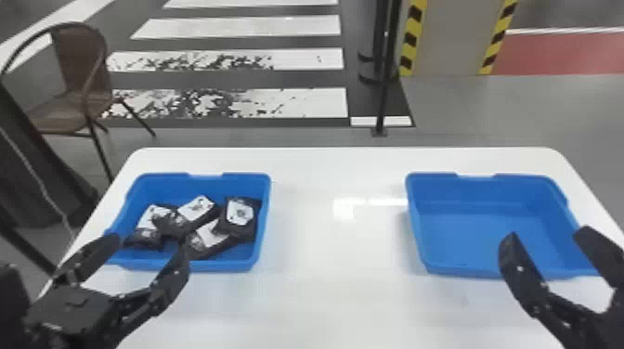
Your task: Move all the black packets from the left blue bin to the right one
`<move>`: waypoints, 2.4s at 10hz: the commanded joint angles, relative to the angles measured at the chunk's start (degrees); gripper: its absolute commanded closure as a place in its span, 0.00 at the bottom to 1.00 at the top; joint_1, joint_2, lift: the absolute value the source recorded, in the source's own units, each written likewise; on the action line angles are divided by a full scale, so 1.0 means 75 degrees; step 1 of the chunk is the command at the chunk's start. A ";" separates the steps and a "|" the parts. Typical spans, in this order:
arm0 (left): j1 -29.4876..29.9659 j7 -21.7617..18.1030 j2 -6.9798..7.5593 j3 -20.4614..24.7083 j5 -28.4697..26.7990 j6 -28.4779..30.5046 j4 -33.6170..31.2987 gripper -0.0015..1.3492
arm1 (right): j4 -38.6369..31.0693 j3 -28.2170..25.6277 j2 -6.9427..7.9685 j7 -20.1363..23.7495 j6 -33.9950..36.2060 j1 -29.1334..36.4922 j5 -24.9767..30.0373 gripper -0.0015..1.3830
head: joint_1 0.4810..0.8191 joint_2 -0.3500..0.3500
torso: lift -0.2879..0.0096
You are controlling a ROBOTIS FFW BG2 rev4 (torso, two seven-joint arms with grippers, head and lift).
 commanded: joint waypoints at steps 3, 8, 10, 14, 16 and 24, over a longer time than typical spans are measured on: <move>-0.1075 0.0000 0.0070 -0.0144 -0.0144 0.0788 0.0745 0.11 | 0.0096 0.0051 -0.0004 0.0009 0.0000 -0.0061 -0.0031 0.09 | 0.63 0.61 | 0.50; -0.3006 -0.0012 0.0504 -0.0525 -0.0053 0.1932 0.2583 0.11 | 0.0208 0.0158 -0.0016 0.0009 0.0000 -0.0118 -0.0046 0.09 | 0.63 0.59 | 0.50; -0.3887 -0.0270 0.0633 -0.0586 -0.0053 0.2157 0.3576 0.11 | 0.0246 0.0204 -0.0039 0.0009 0.0000 -0.0136 -0.0046 0.09 | 0.63 0.59 | 0.50; -0.5500 -0.0797 0.0949 -0.0967 -0.0160 0.2813 0.5451 0.11 | 0.0302 0.0265 -0.0039 0.0009 0.0000 -0.0174 -0.0061 0.09 | 0.63 0.58 | 0.50; -0.6025 -0.1031 0.1148 -0.1241 -0.0083 0.2870 0.6164 0.11 | 0.0340 0.0310 -0.0051 0.0009 0.0000 -0.0211 -0.0061 0.09 | 0.63 0.56 | 0.50; -0.6287 -0.1324 0.1301 -0.1500 -0.0068 0.2626 0.6914 0.86 | 0.0396 0.0356 -0.0063 0.0009 0.0000 -0.0193 -0.0199 0.09 | 0.63 0.52 | 0.50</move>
